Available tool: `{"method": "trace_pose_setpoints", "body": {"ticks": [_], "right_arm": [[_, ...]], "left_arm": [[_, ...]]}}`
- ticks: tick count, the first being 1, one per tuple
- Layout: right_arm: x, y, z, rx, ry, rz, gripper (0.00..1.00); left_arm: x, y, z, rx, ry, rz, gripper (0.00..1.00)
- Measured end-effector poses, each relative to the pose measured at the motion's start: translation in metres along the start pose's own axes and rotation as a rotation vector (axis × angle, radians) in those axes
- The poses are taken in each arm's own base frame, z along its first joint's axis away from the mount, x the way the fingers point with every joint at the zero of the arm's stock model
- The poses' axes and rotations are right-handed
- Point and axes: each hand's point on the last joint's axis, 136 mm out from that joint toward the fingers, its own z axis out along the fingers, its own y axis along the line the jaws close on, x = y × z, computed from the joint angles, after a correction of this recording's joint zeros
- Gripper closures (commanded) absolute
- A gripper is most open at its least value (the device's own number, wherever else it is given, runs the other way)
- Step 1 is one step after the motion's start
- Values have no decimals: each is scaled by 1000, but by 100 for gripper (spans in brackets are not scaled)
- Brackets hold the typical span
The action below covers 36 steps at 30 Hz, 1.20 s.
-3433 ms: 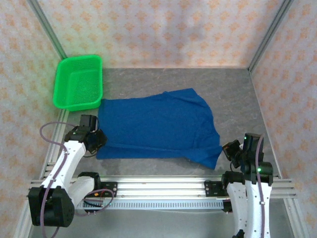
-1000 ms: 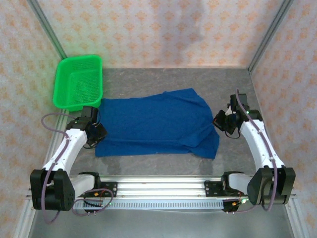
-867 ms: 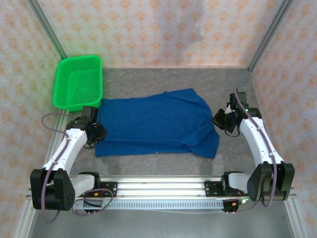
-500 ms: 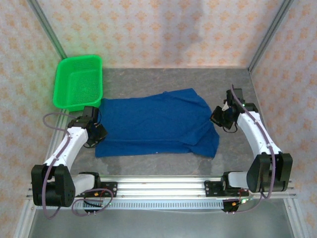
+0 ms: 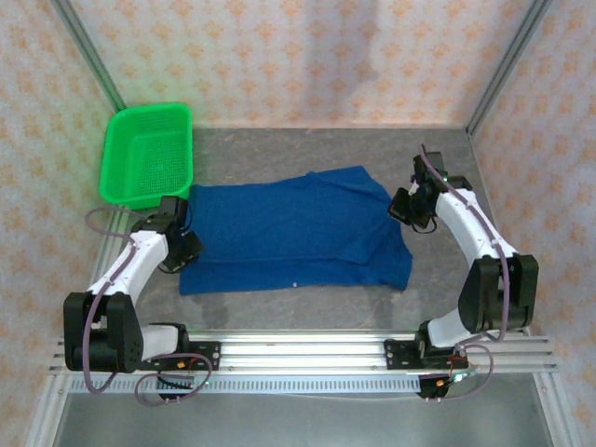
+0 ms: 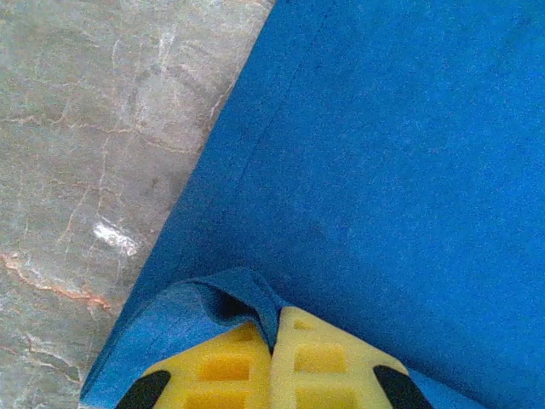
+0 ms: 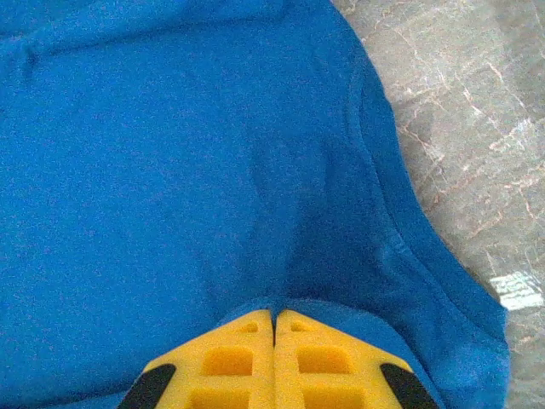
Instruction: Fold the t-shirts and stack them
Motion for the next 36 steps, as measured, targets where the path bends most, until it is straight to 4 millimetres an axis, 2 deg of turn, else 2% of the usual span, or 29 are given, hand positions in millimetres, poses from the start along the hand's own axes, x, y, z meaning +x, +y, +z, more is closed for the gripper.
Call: {"method": "trace_pose_setpoints", "body": {"ticks": [1,4,5,7,11,14,17,19,21,24,26,29,32,36], "right_arm": [[-2,1,1,3,-1,-2,99],[-9,3,8,10,-2,-7,89],[-11,4,10,12,-1,-5,82],[-18,7,13,10,-3,2,64],[-39,24,8,-37,-47,7,43],[-55,41,-9,-92,-106,0,36],[-55,47,-32,-128,-152,-13,35],[-44,45,-49,-144,-177,-12,35],[-21,35,-63,-155,-188,1,35],[24,11,-68,-152,-165,47,36],[59,-11,-57,-132,-118,98,37],[100,-39,-33,-83,-31,177,40],[127,-60,-13,-41,27,247,42],[143,-73,2,-7,69,301,46]], "left_arm": [[-1,-1,1,-2,0,1,91],[-6,-4,3,-8,-1,6,53],[-8,-5,3,-7,-2,5,41],[-14,-10,0,4,-14,0,29],[-31,-25,-16,51,-61,-6,23],[-46,-38,-37,108,-115,-11,22],[-49,-43,-62,169,-162,-18,21],[-45,-42,-74,196,-177,-23,21],[-37,-40,-80,219,-175,-29,21],[-18,-29,-70,216,-137,-36,21],[-2,-19,-56,190,-86,-49,23],[17,-11,-38,167,-19,-63,26],[25,-8,-29,163,17,-77,29],[31,-7,-18,159,44,-82,31]]}}
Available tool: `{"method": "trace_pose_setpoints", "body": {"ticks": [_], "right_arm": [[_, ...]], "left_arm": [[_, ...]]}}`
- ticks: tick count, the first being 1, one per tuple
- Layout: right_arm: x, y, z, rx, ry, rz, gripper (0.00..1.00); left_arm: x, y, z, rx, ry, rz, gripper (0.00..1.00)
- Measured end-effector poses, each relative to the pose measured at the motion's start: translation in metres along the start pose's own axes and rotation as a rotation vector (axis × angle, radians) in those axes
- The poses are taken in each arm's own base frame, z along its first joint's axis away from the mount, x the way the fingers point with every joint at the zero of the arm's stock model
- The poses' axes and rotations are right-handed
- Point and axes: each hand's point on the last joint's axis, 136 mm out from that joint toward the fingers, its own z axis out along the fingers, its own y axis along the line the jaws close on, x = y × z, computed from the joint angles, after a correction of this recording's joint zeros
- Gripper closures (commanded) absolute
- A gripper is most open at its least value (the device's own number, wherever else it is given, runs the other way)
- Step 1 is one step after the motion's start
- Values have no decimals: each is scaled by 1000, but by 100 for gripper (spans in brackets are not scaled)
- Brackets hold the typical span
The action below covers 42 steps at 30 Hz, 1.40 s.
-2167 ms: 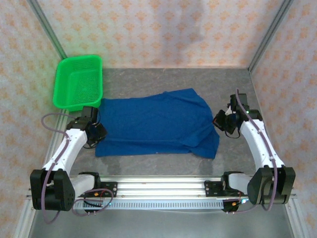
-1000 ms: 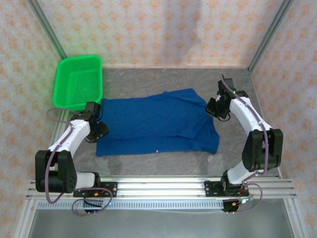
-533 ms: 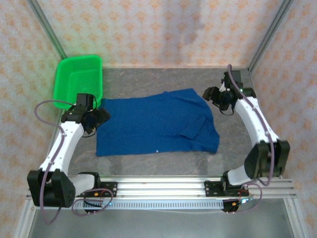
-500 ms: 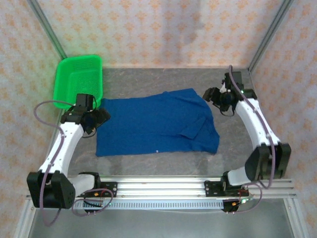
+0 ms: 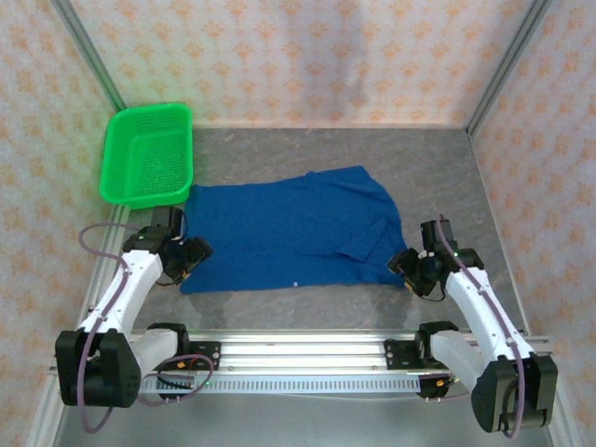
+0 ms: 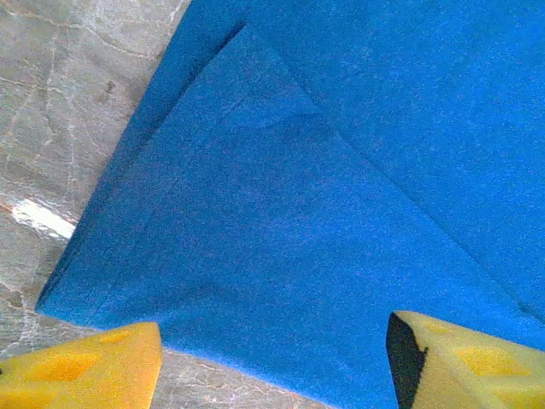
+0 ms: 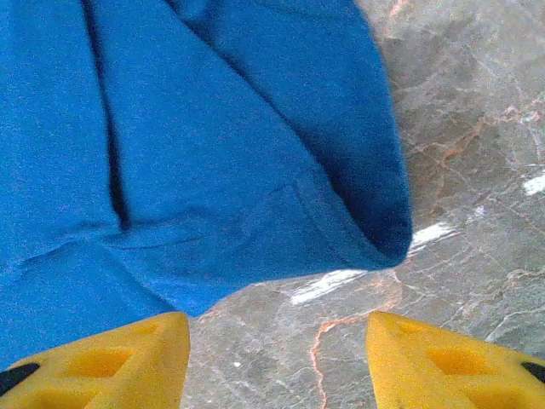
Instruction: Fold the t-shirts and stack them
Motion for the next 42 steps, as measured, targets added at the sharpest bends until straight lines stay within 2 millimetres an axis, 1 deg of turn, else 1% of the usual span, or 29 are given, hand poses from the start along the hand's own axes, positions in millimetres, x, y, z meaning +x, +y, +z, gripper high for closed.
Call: {"method": "trace_pose_setpoints", "body": {"ticks": [3,4,7,10,13,15,18,25,27,29,31,34,35,37,39,40,42], "right_arm": [[-2,-1,10,4,2,19,51],[-4,-2,14,7,2,26,55],[-8,-5,26,34,10,43,72],[-15,-9,34,69,-3,46,89],[-22,-18,37,125,-31,43,97],[-26,-24,37,160,-52,38,100],[-30,-32,35,200,-83,32,100],[-41,-40,17,230,-198,38,100],[-42,-42,15,241,-207,44,100],[-41,-42,15,242,-205,45,97],[-41,-36,11,203,-215,46,91],[-42,-21,1,107,-243,44,79],[-41,-16,-1,78,-243,39,73],[-38,-5,-5,23,-226,25,59],[-35,6,-8,-12,-205,-5,47],[-34,12,-10,-28,-194,-29,43],[-32,23,-14,-47,-180,-83,38]], "left_arm": [[4,3,9,-3,18,-8,32],[5,3,12,-5,23,-8,33],[6,6,22,-22,41,-11,33],[6,9,32,-47,57,-15,33],[3,14,40,-81,59,-16,33],[1,17,44,-103,58,-16,33],[0,21,48,-129,58,-16,33],[-4,26,54,-165,48,-7,33],[-4,26,54,-166,45,-4,32],[-4,26,54,-163,43,-4,30],[-5,24,53,-148,34,-3,27],[-9,13,44,-88,4,1,24],[-11,9,39,-63,-11,4,23],[-14,-5,27,0,-47,21,22],[-17,-22,13,60,-82,53,21],[-19,-34,4,96,-100,77,21],[-21,-57,-12,152,-129,129,19]]}}
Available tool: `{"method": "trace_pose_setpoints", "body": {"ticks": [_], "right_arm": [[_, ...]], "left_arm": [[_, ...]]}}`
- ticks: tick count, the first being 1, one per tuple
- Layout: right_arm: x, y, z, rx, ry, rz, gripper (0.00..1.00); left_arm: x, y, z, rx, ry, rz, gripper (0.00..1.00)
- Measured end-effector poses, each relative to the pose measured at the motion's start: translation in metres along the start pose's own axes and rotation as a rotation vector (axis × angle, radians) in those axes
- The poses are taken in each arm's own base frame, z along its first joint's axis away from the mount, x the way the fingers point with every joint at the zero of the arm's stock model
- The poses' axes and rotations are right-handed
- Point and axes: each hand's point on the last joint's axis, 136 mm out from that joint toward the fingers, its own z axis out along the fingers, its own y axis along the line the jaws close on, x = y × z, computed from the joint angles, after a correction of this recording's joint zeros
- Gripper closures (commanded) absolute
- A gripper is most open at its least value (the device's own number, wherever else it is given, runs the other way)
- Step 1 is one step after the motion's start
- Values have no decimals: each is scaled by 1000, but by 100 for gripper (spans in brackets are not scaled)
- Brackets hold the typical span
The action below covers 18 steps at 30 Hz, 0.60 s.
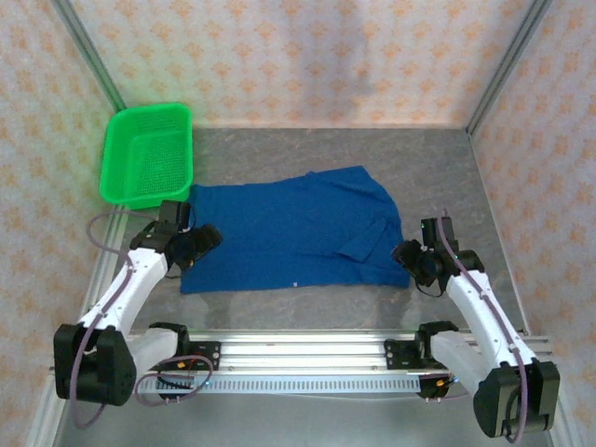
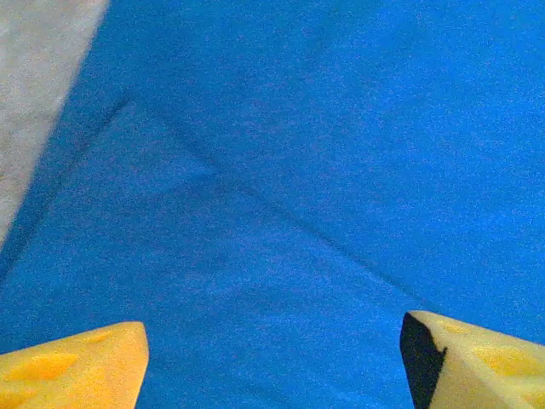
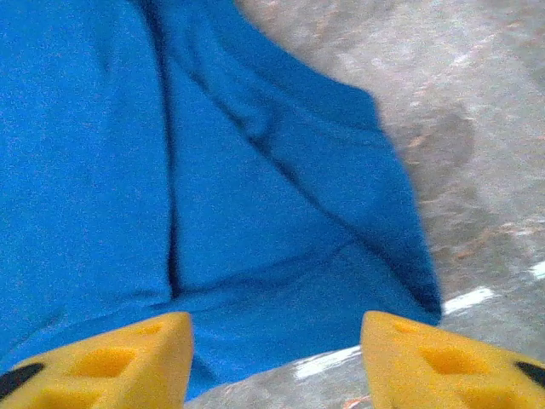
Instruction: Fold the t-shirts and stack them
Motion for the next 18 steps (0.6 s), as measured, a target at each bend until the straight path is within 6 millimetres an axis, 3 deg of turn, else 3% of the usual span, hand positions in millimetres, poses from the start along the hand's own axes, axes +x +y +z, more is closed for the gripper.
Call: {"method": "trace_pose_setpoints", "body": {"ticks": [4,7,8,9,18], "right_arm": [[4,25,-2,-25,39,-125,33],[11,39,4,-5,91,-222,31],[13,43,6,6,105,-252,31],[14,47,9,19,118,-283,30],[2,75,33,114,170,-470,29]], "left_arm": [[-8,-55,-26,108,-56,143,17],[-9,-81,-42,164,-81,216,14],[-9,-87,-45,173,-90,235,5],[-8,-92,-49,181,-98,257,2],[3,-127,-74,213,-136,429,2]]}}
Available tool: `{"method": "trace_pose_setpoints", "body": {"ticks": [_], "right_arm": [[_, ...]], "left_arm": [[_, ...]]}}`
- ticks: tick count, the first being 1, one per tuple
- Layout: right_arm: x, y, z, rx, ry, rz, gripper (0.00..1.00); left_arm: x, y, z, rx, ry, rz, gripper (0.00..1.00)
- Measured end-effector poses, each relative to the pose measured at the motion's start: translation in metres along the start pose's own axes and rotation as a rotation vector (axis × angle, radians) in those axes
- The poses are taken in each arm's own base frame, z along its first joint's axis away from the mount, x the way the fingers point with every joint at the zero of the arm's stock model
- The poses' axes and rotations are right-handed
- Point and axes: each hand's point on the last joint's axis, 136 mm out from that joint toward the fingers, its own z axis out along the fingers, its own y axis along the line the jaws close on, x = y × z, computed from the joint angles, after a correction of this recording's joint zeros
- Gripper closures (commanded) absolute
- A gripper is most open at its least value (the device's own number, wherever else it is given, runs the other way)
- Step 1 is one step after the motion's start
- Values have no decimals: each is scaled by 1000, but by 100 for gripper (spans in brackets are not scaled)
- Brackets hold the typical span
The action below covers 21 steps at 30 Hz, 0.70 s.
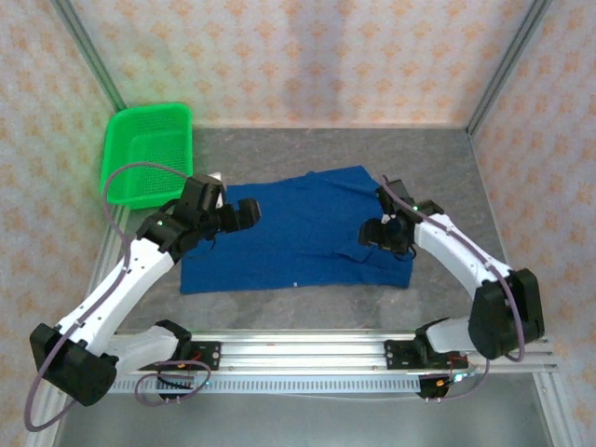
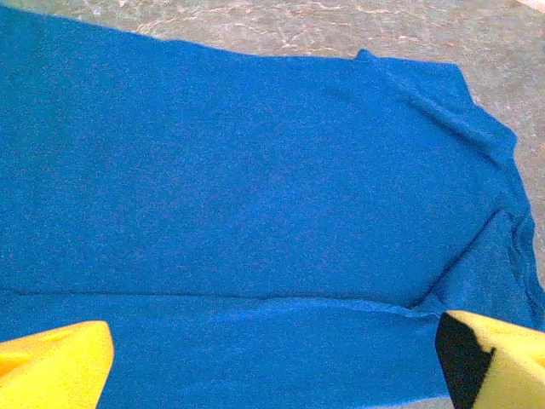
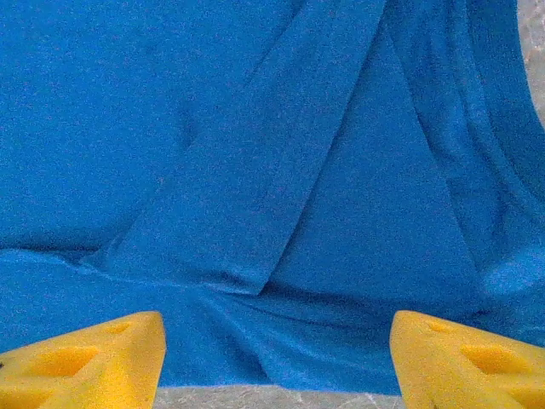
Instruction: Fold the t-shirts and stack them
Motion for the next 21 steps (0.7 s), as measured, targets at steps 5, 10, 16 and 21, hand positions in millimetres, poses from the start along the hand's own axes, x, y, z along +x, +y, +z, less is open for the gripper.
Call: {"method": "trace_pose_setpoints", "body": {"ticks": [5,10,16,21], "right_arm": [[-9,8,16,54,46,-98,30],[-14,8,28,91,75,-160,32],[-14,11,41,111,110,-223,36],[-2,26,47,108,136,-302,37]], "left_arm": [[2,-16,-7,27,-6,75,2],[7,-18,-16,36,-2,97,3],[8,-16,-32,51,-23,95,3],[14,-9,-41,51,-32,93,3]]}}
